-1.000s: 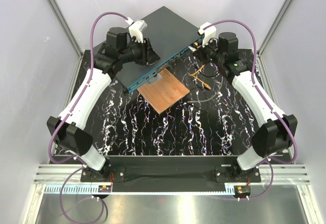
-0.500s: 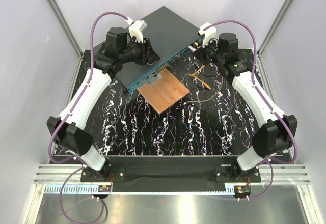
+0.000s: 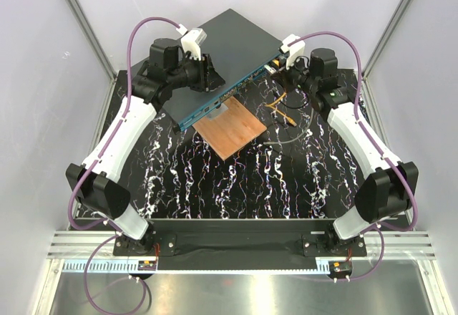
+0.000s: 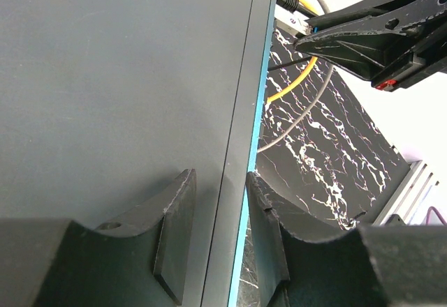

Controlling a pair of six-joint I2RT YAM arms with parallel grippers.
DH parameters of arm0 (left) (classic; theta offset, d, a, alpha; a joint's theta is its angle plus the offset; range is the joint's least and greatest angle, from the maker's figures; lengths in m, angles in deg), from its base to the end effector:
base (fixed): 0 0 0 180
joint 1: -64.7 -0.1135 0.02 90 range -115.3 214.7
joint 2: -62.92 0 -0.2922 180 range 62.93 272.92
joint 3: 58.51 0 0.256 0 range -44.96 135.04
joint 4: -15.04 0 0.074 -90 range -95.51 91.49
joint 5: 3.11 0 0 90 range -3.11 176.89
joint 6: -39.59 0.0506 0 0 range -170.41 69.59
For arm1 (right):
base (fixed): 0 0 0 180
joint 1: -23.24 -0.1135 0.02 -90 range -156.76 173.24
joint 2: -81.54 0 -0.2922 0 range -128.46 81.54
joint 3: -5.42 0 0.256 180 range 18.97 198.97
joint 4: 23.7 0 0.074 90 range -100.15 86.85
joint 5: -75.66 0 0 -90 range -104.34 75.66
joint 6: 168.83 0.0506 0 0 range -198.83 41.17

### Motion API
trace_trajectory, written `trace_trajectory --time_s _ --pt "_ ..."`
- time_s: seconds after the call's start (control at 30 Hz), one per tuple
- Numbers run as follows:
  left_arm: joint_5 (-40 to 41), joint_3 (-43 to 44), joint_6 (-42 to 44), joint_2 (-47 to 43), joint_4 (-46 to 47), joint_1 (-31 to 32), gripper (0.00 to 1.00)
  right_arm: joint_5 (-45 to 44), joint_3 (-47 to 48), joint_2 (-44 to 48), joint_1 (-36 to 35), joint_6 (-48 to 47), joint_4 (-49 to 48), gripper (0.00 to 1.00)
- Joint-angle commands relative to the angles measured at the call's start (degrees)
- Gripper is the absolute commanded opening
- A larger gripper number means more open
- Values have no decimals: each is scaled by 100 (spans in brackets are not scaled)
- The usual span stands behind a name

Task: Insert the plug into the switch port

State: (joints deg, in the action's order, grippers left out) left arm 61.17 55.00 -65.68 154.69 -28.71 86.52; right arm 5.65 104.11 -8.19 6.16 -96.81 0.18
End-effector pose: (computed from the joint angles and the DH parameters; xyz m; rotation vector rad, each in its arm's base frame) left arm 0.3425 -0.1608 0.4556 0.4198 1.9705 -0.8581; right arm 0.3667 0.1308 0.4143 -0.7787 1.6516 0.3080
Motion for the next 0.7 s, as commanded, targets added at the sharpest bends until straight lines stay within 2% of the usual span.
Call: trace_trajectory --time_s 0.0,0.3,0.67 --pt "-109 14 15 -36 286 6 40 796 -77 219 -50 5 -338 0" --pt "-100 -38 41 -62 277 6 40 866 -165 132 -6 22 -812 0" --pt "-144 -21 24 -27 330 6 40 919 134 -150 3 136 -751 0"
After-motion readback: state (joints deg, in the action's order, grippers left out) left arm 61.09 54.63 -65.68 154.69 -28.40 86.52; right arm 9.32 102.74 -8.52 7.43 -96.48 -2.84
